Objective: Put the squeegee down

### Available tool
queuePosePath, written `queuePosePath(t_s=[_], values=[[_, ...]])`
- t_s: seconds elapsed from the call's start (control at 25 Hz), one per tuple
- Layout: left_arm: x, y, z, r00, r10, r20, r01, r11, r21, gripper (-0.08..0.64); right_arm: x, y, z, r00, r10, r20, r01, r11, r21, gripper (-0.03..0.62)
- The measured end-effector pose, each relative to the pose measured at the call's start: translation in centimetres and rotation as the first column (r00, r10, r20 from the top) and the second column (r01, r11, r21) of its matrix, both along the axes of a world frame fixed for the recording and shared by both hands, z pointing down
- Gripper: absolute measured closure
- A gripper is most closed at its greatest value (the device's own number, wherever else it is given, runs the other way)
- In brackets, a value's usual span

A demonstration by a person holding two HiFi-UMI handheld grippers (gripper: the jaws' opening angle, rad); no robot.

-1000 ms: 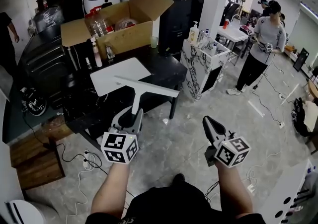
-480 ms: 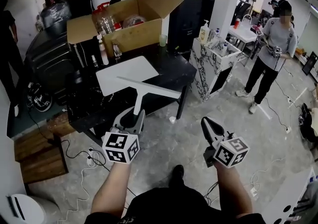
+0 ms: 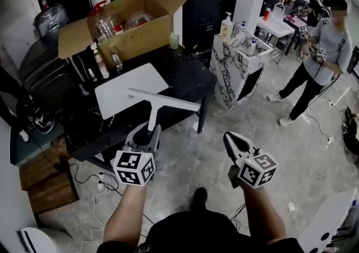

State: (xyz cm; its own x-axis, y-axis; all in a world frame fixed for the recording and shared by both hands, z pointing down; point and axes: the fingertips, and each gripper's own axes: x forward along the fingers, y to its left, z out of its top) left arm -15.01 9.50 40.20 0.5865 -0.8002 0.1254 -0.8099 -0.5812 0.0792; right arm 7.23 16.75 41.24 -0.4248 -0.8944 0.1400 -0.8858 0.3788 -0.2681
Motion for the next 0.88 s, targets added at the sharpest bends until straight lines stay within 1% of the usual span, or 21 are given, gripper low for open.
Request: queuePosePath(t_s=[0.16, 0.4, 0.6, 0.88], values=[[2.8, -2.8, 0.4, 1.000, 0.000, 0.009, 0.000, 1.000, -0.022, 0.462, 2.2, -3.0, 0.8, 1.000, -0.018, 0.006, 0.018, 0.999, -0.029, 0.588], [5.4, -5.8, 0.5, 0.999, -0.022, 0.033, 0.023, 0.999, -0.032, 0.462, 4.6, -6.5, 1.5, 0.998, -0.048, 0.033, 0.050, 0.998, -0.042, 0.588], [6.7, -7.4, -0.4, 0.998, -0.050, 0.049, 0.051, 0.999, -0.017, 0.462, 6.1, -8.7, 1.4, 0.995, -0.079, 0.053, 0.081, 0.996, -0.031, 0.588], [7.5, -8.1, -1.7, 0.995, -0.093, 0.025, 0.093, 0.996, 0.011, 0.462, 6.9, -10.3, 0.3, 0.989, -0.136, 0.049, 0.136, 0.991, 0.002, 0.588]])
